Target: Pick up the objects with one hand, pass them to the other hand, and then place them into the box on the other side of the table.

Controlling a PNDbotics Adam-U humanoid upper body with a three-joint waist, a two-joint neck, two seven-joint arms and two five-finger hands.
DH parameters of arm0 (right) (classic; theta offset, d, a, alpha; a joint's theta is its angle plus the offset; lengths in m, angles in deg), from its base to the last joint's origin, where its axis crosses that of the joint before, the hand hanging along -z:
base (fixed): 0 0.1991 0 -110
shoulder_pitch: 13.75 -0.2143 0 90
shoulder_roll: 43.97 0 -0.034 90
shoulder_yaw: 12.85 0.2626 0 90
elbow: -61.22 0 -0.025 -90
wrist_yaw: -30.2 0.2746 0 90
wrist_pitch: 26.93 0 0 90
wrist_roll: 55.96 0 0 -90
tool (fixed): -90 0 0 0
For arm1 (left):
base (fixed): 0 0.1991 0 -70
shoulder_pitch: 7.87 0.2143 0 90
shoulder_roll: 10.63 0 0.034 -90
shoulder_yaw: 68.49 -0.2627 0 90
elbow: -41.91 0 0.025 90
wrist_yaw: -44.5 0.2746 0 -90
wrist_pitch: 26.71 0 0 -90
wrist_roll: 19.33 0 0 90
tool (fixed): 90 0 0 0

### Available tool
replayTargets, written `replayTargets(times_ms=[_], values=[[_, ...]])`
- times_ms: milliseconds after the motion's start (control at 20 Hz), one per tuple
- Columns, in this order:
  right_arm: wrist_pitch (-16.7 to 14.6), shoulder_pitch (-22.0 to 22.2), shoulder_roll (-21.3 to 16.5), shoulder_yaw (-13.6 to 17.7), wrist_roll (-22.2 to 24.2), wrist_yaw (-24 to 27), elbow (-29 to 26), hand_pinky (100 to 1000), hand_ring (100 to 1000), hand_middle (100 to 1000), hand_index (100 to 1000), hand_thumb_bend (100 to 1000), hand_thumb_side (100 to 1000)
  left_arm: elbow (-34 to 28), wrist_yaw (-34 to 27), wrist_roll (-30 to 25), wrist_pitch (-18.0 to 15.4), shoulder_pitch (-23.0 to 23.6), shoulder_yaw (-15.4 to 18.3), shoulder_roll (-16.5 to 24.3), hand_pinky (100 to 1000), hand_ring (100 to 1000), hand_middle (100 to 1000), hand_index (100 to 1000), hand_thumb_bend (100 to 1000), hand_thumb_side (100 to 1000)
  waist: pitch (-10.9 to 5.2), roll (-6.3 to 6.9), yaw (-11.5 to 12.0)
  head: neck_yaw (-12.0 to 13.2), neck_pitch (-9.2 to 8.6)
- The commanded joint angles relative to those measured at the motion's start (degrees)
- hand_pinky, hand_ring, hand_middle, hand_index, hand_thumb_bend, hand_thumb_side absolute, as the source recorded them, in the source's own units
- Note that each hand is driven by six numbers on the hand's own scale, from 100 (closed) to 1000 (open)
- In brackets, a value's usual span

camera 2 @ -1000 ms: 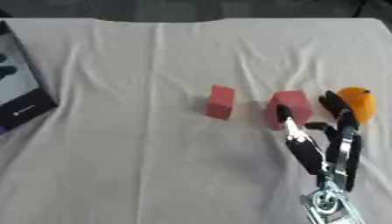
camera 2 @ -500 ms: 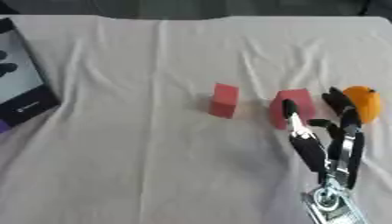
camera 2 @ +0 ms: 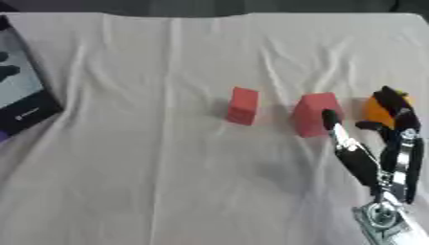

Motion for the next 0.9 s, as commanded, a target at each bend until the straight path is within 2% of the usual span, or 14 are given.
replayTargets(times_ms=[50, 200, 350, 400, 450, 500, 550, 700, 900], values=[[-1.39, 1.17, -4.34, 0.81, 0.93, 0.79, -0.58, 518, 855, 743, 825, 664, 396, -0.63, 0.32, 0.13, -0.14, -0.11, 0.5, 1.83, 1000, 711, 705, 738, 125, 871, -1.11, -0.43, -0.24, -0.21, -0.05], [-1.98, 2.22, -6.65, 1.04, 1.95, 1.2, -0.58, 519, 856, 746, 826, 664, 397, -0.69, 0.36, 0.16, -0.17, -0.04, 0.53, 1.95, 1000, 711, 705, 738, 125, 871, -1.11, -0.47, -0.38, -0.66, -0.27], [-2.14, 2.38, -7.09, 1.3, 2.39, 1.57, -0.58, 519, 856, 746, 826, 664, 397, -0.71, 0.36, 0.19, -0.17, -0.02, 0.54, 1.97, 1000, 711, 705, 738, 125, 871, -1.11, -0.47, -0.41, -0.73, -0.3], [-1.84, 2.9, -7.64, 0.82, 2.76, 1.31, -0.58, 536, 889, 780, 860, 662, 420, -0.97, 0.3, 0.05, -0.23, -0.31, 0.4, 2.03, 1000, 711, 705, 738, 126, 867, -0.91, -0.57, -0.39, -2.31, -0.77], [-1.21, 3.93, -8.7, 0.22, 3.43, 0.7, -0.58, 544, 897, 789, 871, 662, 424, -1.22, 0.16, -0.1, -0.2, -0.48, 0.23, 2.05, 1000, 711, 705, 738, 125, 867, -0.87, -0.54, -0.36, -3.36, -0.97], [-0.49, 4.75, -9.87, 0.24, 4.16, -0.01, -0.58, 547, 899, 792, 873, 601, 459, -1.39, 0.0, -0.24, -0.11, -0.52, 0.09, 2.06, 1000, 711, 705, 738, 124, 868, -0.88, -0.45, -0.34, -3.97, -1.0], [0.27, 5.32, -11.12, 0.61, 4.88, -0.71, -0.58, 548, 899, 793, 873, 661, 426, -1.54, -0.11, -0.36, -0.01, -0.51, -0.02, 2.14, 1000, 711, 705, 738, 123, 869, -0.88, -0.33, -0.36, -4.31, -1.03], [2.26, 6.27, -15.05, 2.24, 6.5, -0.27, -0.58, 555, 906, 801, 874, 657, 430, -2.1, -0.06, -0.78, 0.31, -0.12, -0.4, 2.74, 1000, 712, 705, 737, 116, 872, -0.76, 0.02, -0.39, -4.5, -1.44], [3.72, 5.78, -20.87, 5.19, 8.39, 3.05, -0.58, 564, 908, 804, 876, 654, 429, -3.02, -0.1, -1.15, 0.68, 0.08, -0.71, 3.3, 1000, 712, 705, 737, 114, 871, -0.67, 0.23, -0.36, -4.37, -1.93]])
